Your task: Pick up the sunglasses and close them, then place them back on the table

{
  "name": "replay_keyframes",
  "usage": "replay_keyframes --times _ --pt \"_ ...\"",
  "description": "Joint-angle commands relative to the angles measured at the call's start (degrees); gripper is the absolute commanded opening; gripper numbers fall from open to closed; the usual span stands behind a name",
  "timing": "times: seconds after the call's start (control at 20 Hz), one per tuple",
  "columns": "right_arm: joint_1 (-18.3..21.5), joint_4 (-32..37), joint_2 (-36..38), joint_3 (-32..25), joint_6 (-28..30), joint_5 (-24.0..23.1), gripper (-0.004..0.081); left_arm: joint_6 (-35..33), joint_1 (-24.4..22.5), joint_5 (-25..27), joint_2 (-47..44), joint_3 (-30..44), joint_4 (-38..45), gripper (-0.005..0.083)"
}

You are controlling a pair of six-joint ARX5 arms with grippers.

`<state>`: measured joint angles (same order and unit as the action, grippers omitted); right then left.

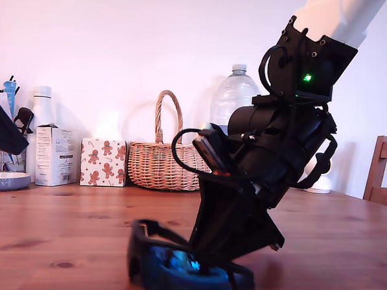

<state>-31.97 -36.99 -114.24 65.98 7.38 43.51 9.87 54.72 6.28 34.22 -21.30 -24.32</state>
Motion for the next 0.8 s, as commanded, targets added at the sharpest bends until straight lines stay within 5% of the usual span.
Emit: replay_keyframes --times 0.0,0.2,0.5,0.75 --pt "-0.26 0.17 -0.48 0.31 0.11 -0.76 0.0226 -0.39 0.22 -0.07 -0.17 1.09 0.26 -0.0021" --pt "-0.04 -1.33 -0.46 2.47 0.15 -0.92 0.0320 -0.42 0.22 -0.07 -0.17 1.09 0.31 -0.0021" --pt "1.99 -6.80 -0.46 5.51 3.65 -6.99 0.0324 -0.42 0.22 -0.04 -0.17 1.09 0.39 -0.0021" --pt "5.29 -13.84 -0.02 9.05 7.45 -6.88 0.0322 -0.42 0.22 -0.07 -0.20 1.09 1.49 -0.0021"
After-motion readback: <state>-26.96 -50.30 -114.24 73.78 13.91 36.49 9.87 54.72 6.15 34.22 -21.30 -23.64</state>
